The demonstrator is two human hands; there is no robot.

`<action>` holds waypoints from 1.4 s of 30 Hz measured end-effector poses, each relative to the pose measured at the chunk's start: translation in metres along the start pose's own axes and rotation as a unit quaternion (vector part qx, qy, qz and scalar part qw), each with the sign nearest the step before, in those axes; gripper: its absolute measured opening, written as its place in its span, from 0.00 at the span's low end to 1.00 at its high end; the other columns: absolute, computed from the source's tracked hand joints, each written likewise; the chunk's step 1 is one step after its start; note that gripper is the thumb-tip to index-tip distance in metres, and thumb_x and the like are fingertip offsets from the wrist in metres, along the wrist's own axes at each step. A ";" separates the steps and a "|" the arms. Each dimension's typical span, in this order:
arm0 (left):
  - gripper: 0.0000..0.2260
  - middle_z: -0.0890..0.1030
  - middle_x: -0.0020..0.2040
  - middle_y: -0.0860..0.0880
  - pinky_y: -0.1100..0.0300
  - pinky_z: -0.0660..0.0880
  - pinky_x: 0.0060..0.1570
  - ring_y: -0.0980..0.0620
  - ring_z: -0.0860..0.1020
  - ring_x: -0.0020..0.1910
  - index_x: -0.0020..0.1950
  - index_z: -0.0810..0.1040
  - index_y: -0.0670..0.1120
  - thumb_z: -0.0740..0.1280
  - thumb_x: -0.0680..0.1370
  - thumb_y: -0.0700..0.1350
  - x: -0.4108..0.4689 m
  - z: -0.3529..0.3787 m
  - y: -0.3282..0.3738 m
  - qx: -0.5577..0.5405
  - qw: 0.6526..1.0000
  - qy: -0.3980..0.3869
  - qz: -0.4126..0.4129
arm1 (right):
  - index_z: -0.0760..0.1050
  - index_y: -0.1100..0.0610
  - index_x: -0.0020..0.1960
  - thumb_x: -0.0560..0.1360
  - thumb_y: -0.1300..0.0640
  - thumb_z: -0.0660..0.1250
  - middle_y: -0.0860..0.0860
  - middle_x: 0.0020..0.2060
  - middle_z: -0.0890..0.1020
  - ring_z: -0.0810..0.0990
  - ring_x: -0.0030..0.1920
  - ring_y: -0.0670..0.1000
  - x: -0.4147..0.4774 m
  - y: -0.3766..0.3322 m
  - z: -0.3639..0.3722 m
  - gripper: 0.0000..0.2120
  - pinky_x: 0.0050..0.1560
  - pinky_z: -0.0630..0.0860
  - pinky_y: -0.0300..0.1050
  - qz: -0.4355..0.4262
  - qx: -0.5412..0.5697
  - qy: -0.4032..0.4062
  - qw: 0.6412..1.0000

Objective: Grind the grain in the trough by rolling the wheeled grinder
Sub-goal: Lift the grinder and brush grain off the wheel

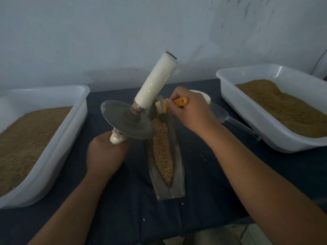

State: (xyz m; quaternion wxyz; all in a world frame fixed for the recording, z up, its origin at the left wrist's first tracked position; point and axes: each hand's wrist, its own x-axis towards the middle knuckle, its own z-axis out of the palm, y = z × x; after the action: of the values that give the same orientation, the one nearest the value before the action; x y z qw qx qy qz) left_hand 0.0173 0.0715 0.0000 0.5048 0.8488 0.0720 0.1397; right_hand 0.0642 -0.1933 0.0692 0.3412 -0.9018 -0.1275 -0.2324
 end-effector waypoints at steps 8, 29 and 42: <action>0.11 0.80 0.32 0.46 0.45 0.75 0.36 0.50 0.75 0.31 0.36 0.77 0.49 0.71 0.67 0.56 0.003 0.000 0.000 0.004 1.000 -0.005 -0.013 | 0.71 0.49 0.38 0.82 0.46 0.65 0.50 0.31 0.80 0.79 0.34 0.47 -0.015 0.000 -0.018 0.15 0.34 0.75 0.46 -0.028 -0.012 -0.068 0.997; 0.11 0.78 0.29 0.51 0.53 0.72 0.36 0.53 0.73 0.30 0.36 0.76 0.48 0.72 0.69 0.55 0.002 0.002 0.000 0.003 1.000 0.004 -0.002 | 0.81 0.53 0.39 0.82 0.38 0.65 0.56 0.24 0.78 0.71 0.21 0.51 -0.031 -0.032 -0.077 0.22 0.21 0.66 0.39 0.092 0.219 -0.113 0.965; 0.08 0.74 0.26 0.55 0.53 0.70 0.35 0.54 0.72 0.29 0.32 0.74 0.52 0.70 0.66 0.53 0.002 0.002 0.001 0.003 1.000 -0.001 0.005 | 0.79 0.53 0.38 0.82 0.46 0.62 0.56 0.24 0.79 0.72 0.20 0.50 -0.017 -0.027 -0.053 0.18 0.21 0.67 0.38 0.055 0.157 -0.210 0.964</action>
State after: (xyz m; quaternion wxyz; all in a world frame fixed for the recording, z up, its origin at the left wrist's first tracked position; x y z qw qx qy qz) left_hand 0.0197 0.0702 0.0006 0.5014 0.8508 0.0678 0.1416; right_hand 0.0220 -0.2104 0.1107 0.4561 -0.8713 -0.1809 0.0043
